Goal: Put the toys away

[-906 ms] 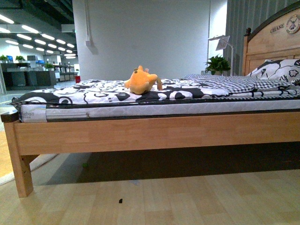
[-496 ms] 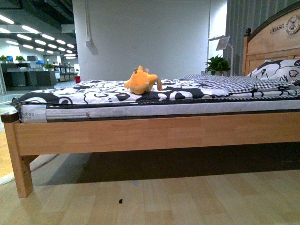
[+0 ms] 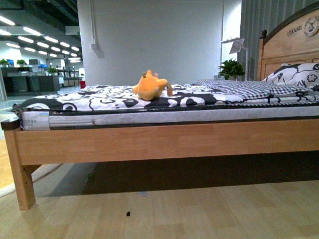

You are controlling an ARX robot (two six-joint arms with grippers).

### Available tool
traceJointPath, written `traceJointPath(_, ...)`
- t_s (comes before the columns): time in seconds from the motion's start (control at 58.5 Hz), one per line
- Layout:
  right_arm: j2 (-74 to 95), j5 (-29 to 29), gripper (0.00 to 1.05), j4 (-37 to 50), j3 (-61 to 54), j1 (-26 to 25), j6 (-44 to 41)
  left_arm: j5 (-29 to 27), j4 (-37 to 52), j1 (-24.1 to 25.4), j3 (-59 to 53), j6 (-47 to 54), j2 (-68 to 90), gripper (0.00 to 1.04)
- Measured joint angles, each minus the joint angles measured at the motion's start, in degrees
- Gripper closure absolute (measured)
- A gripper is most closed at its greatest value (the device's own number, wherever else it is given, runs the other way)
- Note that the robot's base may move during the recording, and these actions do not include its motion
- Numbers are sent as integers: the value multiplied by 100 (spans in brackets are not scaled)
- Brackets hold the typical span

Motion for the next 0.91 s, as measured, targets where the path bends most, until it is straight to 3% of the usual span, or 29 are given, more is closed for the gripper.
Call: traceJointPath(0.906,0,0,6,0,0,0,0,2,0,0,0,0,-2,6)
